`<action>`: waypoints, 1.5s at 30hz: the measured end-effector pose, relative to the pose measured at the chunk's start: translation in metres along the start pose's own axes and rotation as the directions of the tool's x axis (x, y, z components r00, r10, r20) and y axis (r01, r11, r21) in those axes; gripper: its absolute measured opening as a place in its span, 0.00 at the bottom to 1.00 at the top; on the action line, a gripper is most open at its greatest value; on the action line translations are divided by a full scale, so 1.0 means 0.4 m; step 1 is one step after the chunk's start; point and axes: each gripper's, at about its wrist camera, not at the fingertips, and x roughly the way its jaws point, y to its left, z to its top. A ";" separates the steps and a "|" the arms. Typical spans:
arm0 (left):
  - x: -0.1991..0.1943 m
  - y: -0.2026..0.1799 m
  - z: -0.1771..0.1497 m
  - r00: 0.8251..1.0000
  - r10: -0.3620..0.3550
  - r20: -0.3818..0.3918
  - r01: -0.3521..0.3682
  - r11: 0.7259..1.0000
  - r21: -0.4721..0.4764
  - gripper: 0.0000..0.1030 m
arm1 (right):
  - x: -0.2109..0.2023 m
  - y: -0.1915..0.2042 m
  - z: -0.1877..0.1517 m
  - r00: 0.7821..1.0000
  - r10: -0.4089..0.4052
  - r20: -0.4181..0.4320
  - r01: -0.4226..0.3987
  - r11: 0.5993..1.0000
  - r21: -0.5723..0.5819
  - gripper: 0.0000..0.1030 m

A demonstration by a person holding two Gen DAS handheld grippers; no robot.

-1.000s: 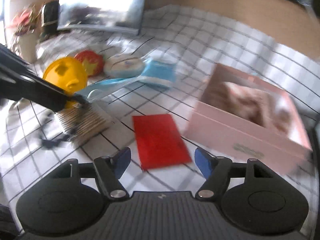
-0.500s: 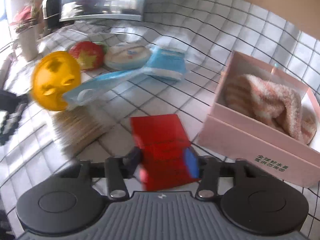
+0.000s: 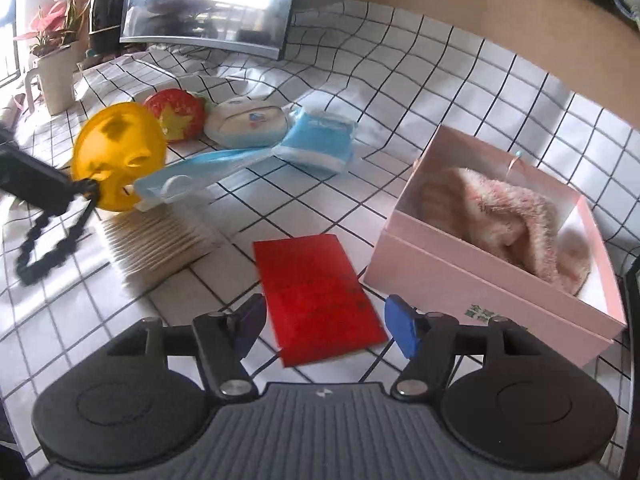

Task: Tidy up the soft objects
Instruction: 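Lift the black bracelet with the left tool toward the yellow toy, then grasp the red card from the table with the right tool, then carry the red card into the pink box with the right tool while the left drops the bracelet in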

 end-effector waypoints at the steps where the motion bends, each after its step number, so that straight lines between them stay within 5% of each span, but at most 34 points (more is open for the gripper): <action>1: 0.000 0.001 -0.002 1.000 0.003 -0.001 -0.003 1.000 -0.001 0.09 | 0.013 -0.008 0.005 1.000 0.024 -0.016 -0.024 1.000 0.007 0.64; 4: -0.004 0.013 -0.010 1.000 0.021 -0.003 -0.021 1.000 -0.022 0.09 | 0.054 -0.022 0.006 0.994 0.089 -0.056 -0.088 0.996 0.020 0.66; 6: -0.007 0.026 -0.012 0.999 0.035 -0.004 -0.035 0.999 -0.038 0.09 | 0.070 -0.036 0.000 0.997 0.076 -0.024 -0.076 0.997 0.026 0.80; 10: -0.013 0.045 -0.020 0.998 0.060 -0.007 -0.060 0.996 -0.062 0.09 | 0.091 -0.064 0.005 0.994 0.111 -0.019 -0.110 0.993 0.046 0.81; 15: -0.002 0.053 -0.031 0.998 0.059 -0.022 -0.060 0.994 -0.087 0.09 | 0.095 -0.047 0.023 0.991 0.132 -0.015 -0.132 0.991 0.032 0.53; 19: 0.003 0.042 -0.031 0.999 0.048 -0.023 -0.049 0.996 -0.071 0.09 | 0.104 -0.047 0.039 0.990 0.138 -0.019 -0.137 0.990 0.035 0.50; 22: 0.001 0.035 -0.029 0.999 0.048 -0.014 -0.048 0.997 -0.062 0.09 | 0.105 -0.088 0.044 0.979 0.202 -0.017 -0.198 0.971 0.136 0.46; 26: -0.006 0.038 -0.032 0.999 0.051 -0.009 -0.052 0.996 -0.067 0.09 | 0.083 -0.146 0.040 0.968 0.248 0.021 -0.243 0.924 0.294 0.29; 36: -0.004 0.049 -0.039 0.999 0.039 -0.005 -0.039 0.995 -0.089 0.09 | -0.002 -0.103 0.046 0.994 -0.036 0.104 0.021 0.990 0.142 0.25; 40: -0.001 0.048 -0.041 1.000 0.028 -0.004 -0.028 0.995 -0.093 0.09 | 0.024 -0.071 0.049 0.993 -0.099 0.062 0.098 0.995 0.010 0.24; 45: -0.005 0.054 -0.042 1.000 0.018 0.000 -0.018 0.995 -0.100 0.09 | 0.084 -0.045 0.029 0.992 -0.127 -0.003 0.127 0.989 -0.070 0.12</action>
